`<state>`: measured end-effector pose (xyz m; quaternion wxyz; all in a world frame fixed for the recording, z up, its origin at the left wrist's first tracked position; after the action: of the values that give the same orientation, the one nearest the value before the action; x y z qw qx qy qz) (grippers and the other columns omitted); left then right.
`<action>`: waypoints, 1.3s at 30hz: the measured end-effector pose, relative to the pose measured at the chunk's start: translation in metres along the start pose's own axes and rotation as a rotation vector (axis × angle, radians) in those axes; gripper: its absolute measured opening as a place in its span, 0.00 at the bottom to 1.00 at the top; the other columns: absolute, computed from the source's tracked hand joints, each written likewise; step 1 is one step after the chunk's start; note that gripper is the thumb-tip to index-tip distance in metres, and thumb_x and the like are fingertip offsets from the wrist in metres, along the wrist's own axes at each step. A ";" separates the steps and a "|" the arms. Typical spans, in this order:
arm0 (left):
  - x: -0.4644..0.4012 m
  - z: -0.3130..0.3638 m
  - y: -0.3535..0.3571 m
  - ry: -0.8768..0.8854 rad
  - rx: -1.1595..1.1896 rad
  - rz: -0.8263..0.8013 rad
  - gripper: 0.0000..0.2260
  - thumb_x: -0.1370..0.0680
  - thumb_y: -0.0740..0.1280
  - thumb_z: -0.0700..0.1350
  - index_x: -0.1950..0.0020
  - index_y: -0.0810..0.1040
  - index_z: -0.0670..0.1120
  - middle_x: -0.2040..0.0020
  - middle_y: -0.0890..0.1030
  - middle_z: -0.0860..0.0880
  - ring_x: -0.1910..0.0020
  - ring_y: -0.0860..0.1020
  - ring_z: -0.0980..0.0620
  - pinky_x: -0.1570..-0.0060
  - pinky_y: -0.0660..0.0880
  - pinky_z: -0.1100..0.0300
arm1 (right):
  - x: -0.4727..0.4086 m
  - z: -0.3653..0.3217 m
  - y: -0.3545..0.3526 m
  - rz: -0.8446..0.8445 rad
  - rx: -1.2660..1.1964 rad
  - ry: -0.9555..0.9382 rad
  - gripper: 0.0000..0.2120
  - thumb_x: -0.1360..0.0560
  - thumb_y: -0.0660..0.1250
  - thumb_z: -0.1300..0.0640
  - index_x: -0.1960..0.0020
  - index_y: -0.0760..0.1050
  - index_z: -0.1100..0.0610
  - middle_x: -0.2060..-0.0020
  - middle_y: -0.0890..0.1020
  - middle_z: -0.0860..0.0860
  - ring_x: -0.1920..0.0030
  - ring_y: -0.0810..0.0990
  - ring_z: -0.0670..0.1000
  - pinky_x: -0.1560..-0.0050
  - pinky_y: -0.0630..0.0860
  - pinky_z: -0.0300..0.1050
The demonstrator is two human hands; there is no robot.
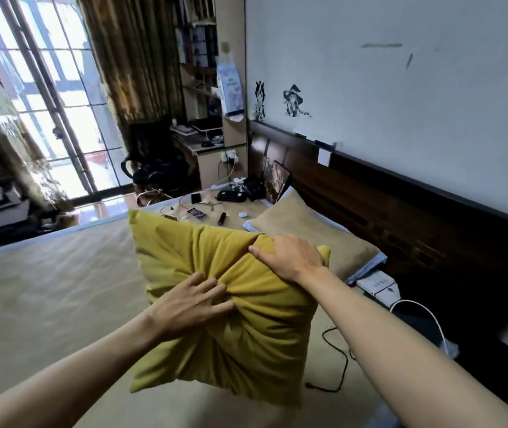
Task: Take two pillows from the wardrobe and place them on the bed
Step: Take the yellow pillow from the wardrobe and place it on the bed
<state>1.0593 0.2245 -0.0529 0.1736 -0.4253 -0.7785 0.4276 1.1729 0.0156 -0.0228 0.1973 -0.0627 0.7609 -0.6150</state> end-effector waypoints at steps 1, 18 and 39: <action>-0.008 -0.009 0.006 0.006 0.008 0.008 0.27 0.33 0.75 0.52 0.38 0.69 0.51 0.44 0.80 0.45 0.52 0.79 0.47 0.52 0.78 0.54 | -0.012 0.005 -0.007 0.030 -0.008 -0.009 0.39 0.30 0.47 0.22 0.50 0.77 0.53 0.51 0.84 0.56 0.52 0.81 0.60 0.59 0.69 0.50; -0.274 -0.291 0.189 -0.432 0.611 -0.104 0.26 0.31 0.71 0.60 0.37 0.68 0.53 0.37 0.75 0.50 0.38 0.73 0.46 0.47 0.71 0.44 | -0.215 0.131 -0.056 0.158 0.333 0.200 0.34 0.26 0.48 0.25 0.48 0.74 0.53 0.55 0.84 0.54 0.55 0.83 0.60 0.59 0.71 0.54; -0.525 -0.315 0.287 -0.555 0.400 -0.163 0.25 0.27 0.65 0.46 0.32 0.65 0.57 0.39 0.73 0.50 0.41 0.72 0.44 0.50 0.69 0.46 | -0.333 0.394 0.059 -0.057 0.139 0.394 0.57 0.39 0.47 0.15 0.30 0.64 0.59 0.44 0.82 0.57 0.49 0.82 0.60 0.52 0.77 0.55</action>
<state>1.7100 0.0402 -0.0572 0.0688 -0.1868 -0.7283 0.6557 1.6347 -0.2168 -0.0707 0.0310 0.0510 0.7385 -0.6716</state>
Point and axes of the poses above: each hand's wrist, its own x-axis away from the middle knuckle, its own y-axis out of the palm, z = x × y, the point moved 3 cm from there along -x, towards the middle knuckle
